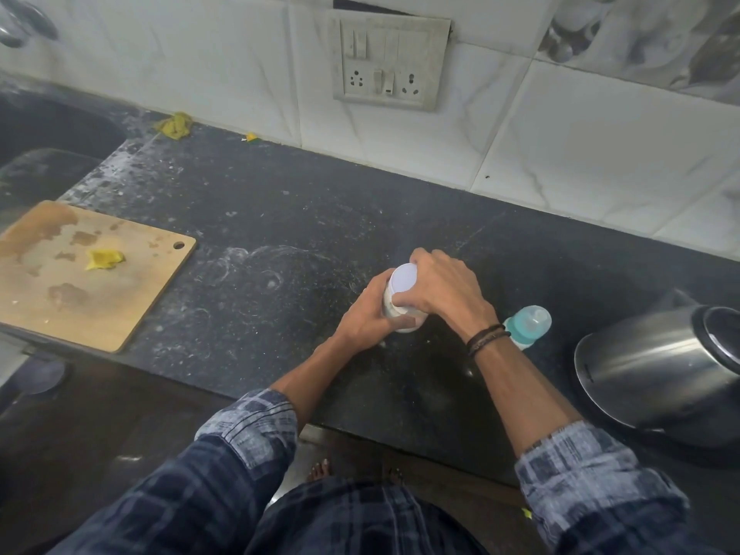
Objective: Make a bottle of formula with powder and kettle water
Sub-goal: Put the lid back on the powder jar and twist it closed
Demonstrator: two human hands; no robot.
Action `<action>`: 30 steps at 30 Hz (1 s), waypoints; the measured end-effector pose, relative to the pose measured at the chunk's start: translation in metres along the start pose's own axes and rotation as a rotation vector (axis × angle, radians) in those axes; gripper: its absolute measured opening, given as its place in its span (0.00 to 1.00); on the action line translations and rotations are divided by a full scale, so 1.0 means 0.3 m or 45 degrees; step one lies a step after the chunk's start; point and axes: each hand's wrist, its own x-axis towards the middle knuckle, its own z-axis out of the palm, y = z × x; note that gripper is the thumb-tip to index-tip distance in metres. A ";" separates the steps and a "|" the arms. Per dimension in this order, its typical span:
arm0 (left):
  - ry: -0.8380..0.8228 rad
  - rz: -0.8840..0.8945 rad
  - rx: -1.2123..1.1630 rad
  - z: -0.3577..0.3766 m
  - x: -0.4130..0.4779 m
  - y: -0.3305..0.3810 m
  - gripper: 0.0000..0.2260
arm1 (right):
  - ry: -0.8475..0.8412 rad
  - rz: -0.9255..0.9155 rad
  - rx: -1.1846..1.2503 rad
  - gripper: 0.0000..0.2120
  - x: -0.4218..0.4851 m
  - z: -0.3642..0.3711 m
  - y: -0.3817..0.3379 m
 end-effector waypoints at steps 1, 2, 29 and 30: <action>0.002 -0.006 0.009 0.001 0.001 0.001 0.36 | -0.016 -0.019 0.010 0.34 0.001 -0.003 0.002; 0.000 -0.009 0.013 0.001 0.001 0.002 0.35 | -0.032 -0.039 0.020 0.34 0.002 -0.007 0.005; 0.014 -0.005 0.027 -0.005 -0.006 0.011 0.34 | -0.003 -0.033 -0.091 0.29 0.022 -0.015 0.002; 0.015 -0.002 0.027 -0.006 -0.008 0.010 0.34 | 0.018 -0.014 -0.104 0.29 0.022 -0.013 -0.002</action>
